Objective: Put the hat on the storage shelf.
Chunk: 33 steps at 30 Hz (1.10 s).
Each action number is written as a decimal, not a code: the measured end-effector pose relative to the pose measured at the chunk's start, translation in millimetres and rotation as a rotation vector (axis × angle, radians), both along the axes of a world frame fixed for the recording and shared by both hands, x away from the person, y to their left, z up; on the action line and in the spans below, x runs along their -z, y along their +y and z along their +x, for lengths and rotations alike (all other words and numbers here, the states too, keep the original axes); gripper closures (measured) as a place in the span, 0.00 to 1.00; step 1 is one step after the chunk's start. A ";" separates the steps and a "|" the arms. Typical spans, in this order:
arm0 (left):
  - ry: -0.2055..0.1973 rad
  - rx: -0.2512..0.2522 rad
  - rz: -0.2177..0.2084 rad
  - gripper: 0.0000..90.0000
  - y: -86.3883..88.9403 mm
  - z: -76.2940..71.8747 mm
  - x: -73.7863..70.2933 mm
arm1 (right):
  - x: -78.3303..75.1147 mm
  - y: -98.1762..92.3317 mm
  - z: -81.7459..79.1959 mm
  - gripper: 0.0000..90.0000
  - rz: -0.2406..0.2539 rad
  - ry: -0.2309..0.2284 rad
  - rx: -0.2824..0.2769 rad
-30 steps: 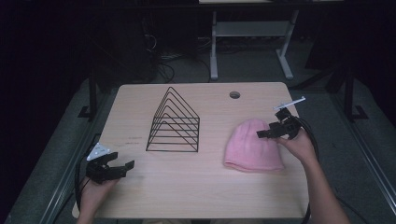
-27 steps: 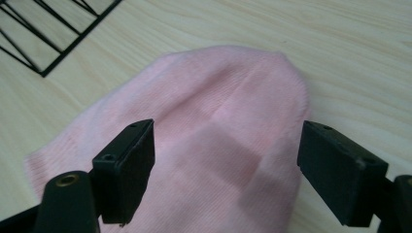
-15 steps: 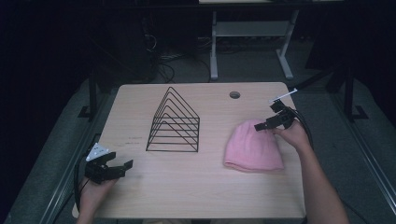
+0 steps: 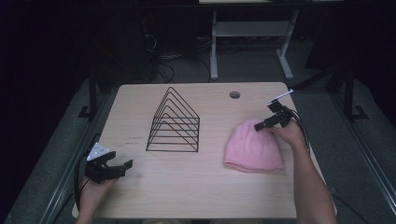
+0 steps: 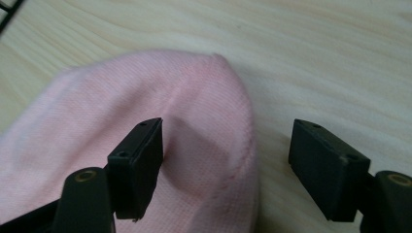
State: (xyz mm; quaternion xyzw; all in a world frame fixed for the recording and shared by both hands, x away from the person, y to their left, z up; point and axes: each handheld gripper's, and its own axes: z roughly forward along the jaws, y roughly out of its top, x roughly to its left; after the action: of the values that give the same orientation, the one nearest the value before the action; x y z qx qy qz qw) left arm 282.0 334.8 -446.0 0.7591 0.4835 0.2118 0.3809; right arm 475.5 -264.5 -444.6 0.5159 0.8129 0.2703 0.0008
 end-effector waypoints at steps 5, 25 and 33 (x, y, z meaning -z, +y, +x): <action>-0.019 0.001 0.013 0.19 -2.2 -0.4 -0.6 | 8.0 -2.2 0.3 0.55 0.065 0.032 -0.015; 0.008 -0.001 0.024 0.19 -2.7 2.4 0.6 | 10.7 -6.8 -9.8 0.83 0.214 0.028 -0.007; 0.046 0.013 0.023 0.19 0.2 5.3 3.9 | -10.3 -0.2 -19.2 0.84 0.236 -0.019 -0.041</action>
State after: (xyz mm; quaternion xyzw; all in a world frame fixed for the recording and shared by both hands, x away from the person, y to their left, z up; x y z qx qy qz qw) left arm 287.3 335.0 -449.9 0.7712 0.4848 0.1972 0.3624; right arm 456.3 -264.7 -434.3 0.4931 0.7858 0.3688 -0.0576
